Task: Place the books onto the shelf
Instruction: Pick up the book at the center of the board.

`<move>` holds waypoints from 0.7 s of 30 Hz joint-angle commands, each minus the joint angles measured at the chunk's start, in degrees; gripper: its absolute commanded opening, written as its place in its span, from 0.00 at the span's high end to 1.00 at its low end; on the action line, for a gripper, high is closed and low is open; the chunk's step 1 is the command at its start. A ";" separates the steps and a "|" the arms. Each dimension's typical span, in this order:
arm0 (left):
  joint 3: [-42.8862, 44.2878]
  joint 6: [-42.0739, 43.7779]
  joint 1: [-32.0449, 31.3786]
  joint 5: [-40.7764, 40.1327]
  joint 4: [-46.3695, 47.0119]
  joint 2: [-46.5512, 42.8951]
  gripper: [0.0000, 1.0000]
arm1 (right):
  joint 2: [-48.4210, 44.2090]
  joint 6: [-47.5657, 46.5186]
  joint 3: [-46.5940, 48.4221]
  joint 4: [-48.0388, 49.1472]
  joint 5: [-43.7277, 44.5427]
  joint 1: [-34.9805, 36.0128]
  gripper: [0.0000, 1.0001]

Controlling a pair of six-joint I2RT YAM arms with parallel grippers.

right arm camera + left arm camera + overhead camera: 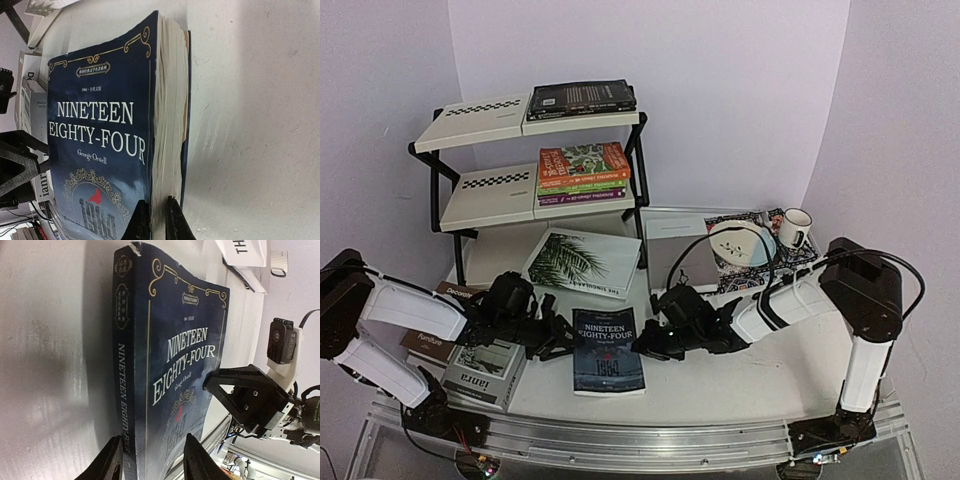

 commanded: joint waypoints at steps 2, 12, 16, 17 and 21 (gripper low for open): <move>6.01 -2.92 -1.82 14.59 23.71 1.23 0.58 | 1.92 -1.61 -0.88 -4.06 -0.79 1.75 1.00; 8.04 -3.72 -1.82 15.63 26.42 1.41 0.57 | 0.30 -2.14 -1.66 -4.42 0.99 1.75 1.00; 8.35 -3.97 -1.92 15.76 27.04 2.91 0.56 | 0.28 -2.19 -0.83 -4.42 0.02 1.76 1.00; 8.38 -3.96 -2.01 15.74 27.12 3.55 0.56 | 0.19 -2.43 -0.49 -4.42 -0.17 1.78 1.00; 7.87 -3.68 -2.27 15.25 27.21 6.16 0.56 | 0.10 -3.03 -0.04 -4.38 -0.11 1.75 1.00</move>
